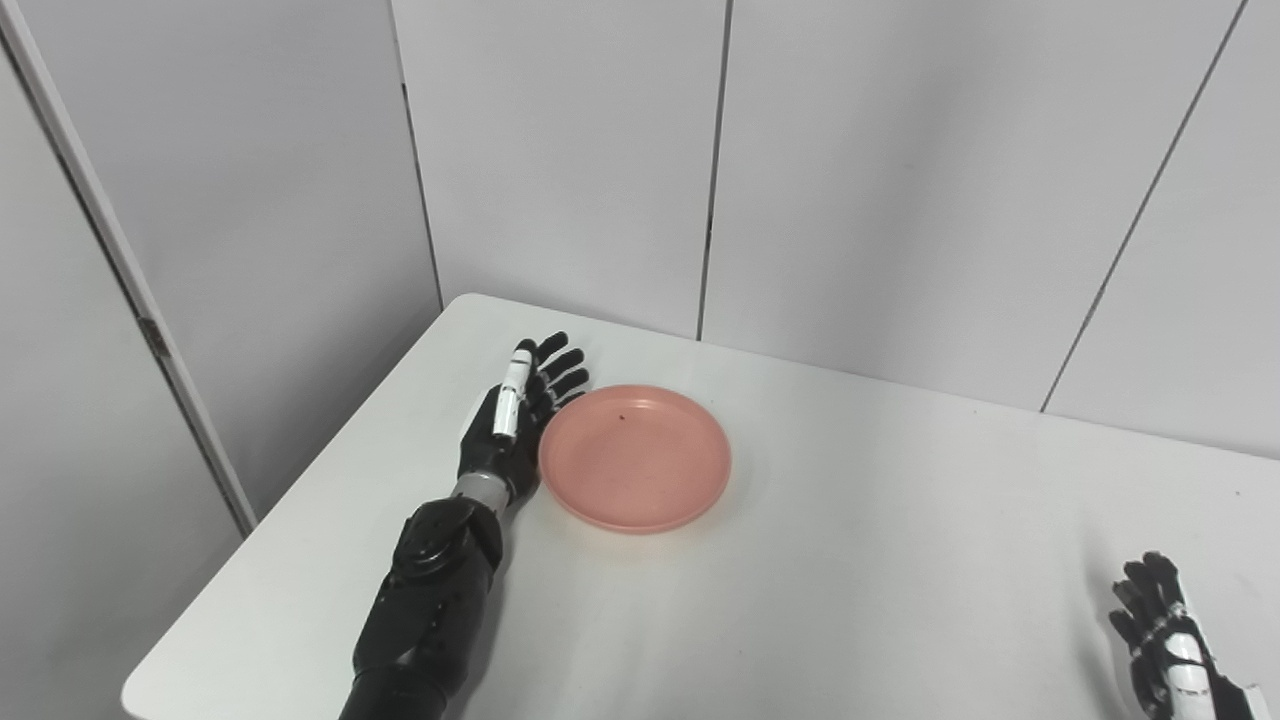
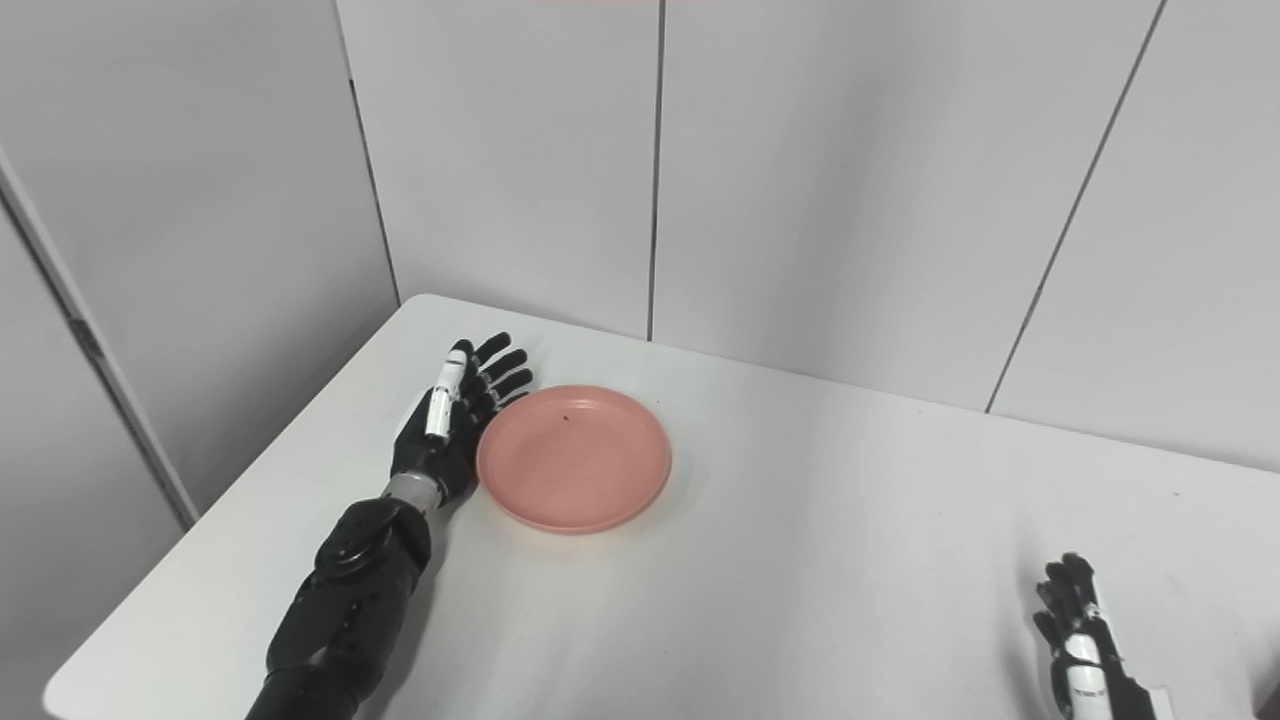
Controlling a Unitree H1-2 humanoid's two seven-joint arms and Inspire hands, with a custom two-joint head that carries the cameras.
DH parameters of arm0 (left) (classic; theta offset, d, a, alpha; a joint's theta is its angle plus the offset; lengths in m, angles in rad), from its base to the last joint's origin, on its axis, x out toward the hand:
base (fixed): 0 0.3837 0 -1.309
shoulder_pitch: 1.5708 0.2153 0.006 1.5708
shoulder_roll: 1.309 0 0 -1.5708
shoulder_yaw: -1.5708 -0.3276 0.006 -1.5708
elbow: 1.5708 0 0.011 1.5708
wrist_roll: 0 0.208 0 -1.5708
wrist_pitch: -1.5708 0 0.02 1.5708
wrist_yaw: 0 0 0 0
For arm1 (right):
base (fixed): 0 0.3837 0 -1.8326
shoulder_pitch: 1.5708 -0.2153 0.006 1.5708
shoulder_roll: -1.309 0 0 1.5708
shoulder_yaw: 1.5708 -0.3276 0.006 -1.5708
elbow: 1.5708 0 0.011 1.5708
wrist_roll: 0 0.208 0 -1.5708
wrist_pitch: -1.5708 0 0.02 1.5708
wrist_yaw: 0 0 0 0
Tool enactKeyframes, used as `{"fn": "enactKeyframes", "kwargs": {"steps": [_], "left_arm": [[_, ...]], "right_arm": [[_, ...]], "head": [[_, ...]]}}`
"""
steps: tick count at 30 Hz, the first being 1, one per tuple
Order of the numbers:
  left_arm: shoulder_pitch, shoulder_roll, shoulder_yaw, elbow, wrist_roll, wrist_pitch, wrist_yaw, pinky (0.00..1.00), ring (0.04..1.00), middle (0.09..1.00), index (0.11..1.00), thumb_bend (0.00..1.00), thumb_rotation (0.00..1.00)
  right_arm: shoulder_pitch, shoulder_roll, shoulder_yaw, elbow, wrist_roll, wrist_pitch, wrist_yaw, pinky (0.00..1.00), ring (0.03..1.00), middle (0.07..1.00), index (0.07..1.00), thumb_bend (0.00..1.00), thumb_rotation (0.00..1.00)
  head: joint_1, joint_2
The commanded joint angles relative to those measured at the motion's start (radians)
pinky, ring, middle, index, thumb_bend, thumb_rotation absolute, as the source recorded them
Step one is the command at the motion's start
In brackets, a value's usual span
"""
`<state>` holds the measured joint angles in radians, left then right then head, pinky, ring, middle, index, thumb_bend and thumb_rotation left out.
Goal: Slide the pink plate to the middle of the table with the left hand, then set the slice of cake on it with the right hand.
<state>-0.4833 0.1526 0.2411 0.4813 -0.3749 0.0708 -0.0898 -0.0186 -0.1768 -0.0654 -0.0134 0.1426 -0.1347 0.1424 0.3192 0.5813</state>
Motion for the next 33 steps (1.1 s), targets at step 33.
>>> {"fn": "enactKeyframes", "kwargs": {"steps": [33], "left_arm": [[0.043,-0.134,-0.136,-0.211,-0.02,0.268,-0.098,0.86,0.848,0.85,0.833,0.39,1.0]], "right_arm": [[0.062,0.161,0.095,-0.108,-0.172,0.132,-0.097,0.95,0.963,0.968,0.978,0.42,1.0]], "head": [[-0.347,0.077]]}}
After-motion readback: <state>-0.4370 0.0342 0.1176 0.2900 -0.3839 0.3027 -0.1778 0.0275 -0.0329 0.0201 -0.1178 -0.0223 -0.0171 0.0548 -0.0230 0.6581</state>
